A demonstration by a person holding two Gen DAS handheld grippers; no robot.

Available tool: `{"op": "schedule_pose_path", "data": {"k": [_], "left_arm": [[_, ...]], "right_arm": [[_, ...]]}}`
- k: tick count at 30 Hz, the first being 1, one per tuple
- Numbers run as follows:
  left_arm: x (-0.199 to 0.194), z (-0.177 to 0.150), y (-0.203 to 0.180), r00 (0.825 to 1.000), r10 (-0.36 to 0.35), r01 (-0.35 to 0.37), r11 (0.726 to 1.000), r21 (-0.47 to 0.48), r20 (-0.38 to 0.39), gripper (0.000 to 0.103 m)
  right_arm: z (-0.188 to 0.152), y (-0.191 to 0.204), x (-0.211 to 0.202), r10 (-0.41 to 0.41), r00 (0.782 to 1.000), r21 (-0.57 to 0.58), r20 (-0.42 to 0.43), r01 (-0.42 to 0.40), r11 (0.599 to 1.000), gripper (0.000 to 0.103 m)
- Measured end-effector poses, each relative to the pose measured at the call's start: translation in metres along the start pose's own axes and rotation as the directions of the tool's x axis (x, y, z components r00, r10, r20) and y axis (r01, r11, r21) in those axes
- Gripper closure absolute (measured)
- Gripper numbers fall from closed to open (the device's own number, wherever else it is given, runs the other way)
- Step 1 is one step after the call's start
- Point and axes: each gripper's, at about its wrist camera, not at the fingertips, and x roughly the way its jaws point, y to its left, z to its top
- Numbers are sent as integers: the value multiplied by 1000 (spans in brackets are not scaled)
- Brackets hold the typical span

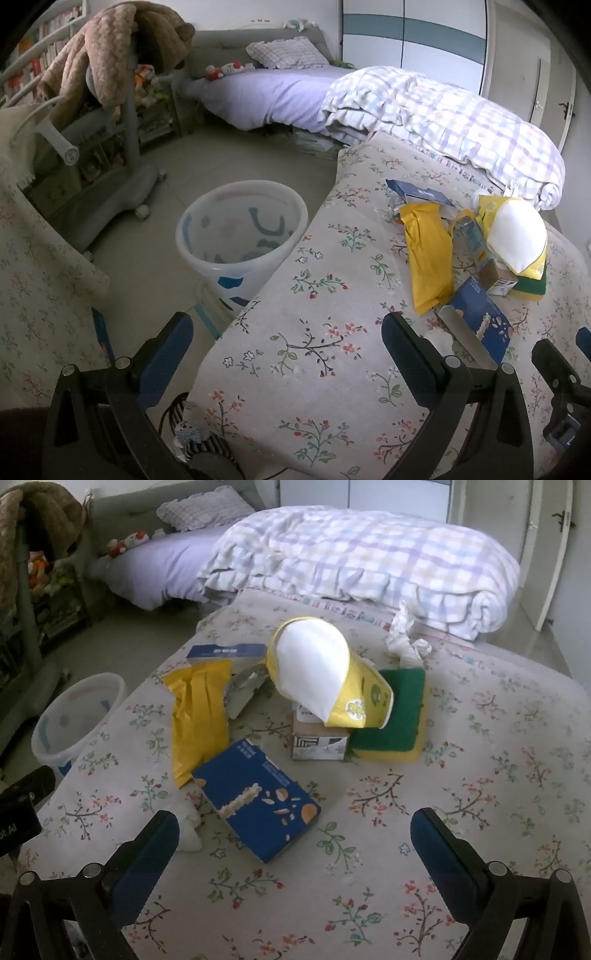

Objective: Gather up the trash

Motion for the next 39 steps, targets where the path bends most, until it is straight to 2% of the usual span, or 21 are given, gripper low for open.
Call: {"op": "schedule_pose_path", "data": {"k": [39], "left_arm": [[-2,0,-2,1000,-2,2,1000,0,2,0]], "right_arm": [[-1,-4,2,-2,1000,-5,1,2,1000,0]]}}
